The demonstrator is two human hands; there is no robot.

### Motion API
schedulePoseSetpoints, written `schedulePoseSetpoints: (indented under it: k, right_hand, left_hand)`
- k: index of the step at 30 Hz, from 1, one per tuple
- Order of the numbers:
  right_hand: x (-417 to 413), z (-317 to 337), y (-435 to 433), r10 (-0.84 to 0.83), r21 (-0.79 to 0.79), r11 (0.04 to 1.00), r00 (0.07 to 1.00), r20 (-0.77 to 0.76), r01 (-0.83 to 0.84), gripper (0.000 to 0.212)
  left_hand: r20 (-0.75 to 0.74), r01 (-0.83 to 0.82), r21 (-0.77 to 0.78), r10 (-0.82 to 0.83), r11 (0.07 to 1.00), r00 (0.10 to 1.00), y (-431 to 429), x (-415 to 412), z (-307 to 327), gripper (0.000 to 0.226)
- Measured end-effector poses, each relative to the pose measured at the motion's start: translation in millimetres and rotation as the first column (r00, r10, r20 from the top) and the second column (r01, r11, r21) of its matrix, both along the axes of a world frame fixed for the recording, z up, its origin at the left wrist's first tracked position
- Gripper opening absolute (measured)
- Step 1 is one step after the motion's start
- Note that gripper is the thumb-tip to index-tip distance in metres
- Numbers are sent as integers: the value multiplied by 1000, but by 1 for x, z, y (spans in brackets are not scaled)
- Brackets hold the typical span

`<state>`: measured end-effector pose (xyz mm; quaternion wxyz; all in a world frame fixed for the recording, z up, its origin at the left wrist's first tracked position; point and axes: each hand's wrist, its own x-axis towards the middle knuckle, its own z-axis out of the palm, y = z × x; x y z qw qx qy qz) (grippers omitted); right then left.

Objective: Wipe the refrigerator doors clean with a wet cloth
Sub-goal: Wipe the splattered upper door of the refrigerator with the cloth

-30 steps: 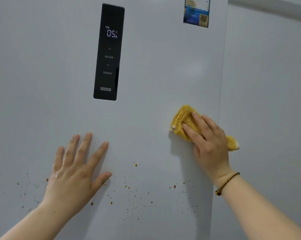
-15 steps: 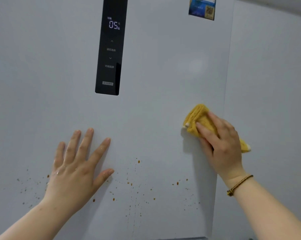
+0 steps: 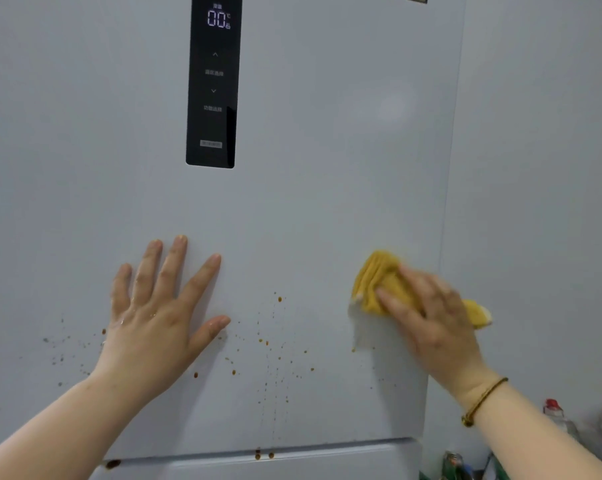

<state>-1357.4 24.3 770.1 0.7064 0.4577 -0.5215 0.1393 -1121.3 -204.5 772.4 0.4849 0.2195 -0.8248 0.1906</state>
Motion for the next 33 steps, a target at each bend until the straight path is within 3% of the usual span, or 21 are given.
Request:
schedulePoseSetpoints:
  k: [3,5,10,13,15,17,19,21,23,28,33]
  right_hand:
    - [6,1,-13,91,-256,966,965,246,-26,27]
    - [14,-27,-26,99,-308,951,957,271,-11,27]
    - [28,-113,-30,7,37,999,996,92,-11,32]
    - [21,-96,-17,-12,215,976,999,-43,21,31]
    - [14,-68,-10,-13,244,969,995,-102,38,33]
    - [9,-41,-7,-18,159,987,999,-46,25,35]
    - [12,-23,-11,16,-30,999,991,134,-12,33]
    - [24,-23,-25,83,-218,976,958,274,-22,37]
    - [36,-48,-40,75,-271,962,954,292,7,36]
    - [47,-121,-43,-36,68,997,992,122,27,34]
    - [34,-77,-28,-40,257,964,995,-96,64,39]
  left_hand:
    - [15,34,25,-34,999,999,1,4,0,68]
    - [23,57,35,-58,998,998,0,7,-2,68]
    - [69,70,23,-71,997,995,-7,14,-2,67]
    - [73,70,18,-71,997,995,-8,16,1,67]
    - [67,73,17,-74,997,995,-8,15,0,67]
    - [60,76,14,-77,997,995,-7,15,-1,64]
    - [43,89,5,-89,996,995,-7,14,-1,62]
    - [31,102,-19,-102,995,994,-8,15,-1,61]
    - [28,106,-34,-106,994,994,-10,16,-1,60]
    - [17,115,-43,-115,992,993,-11,16,-1,60]
    - [13,146,-25,-145,989,989,-11,19,1,59]
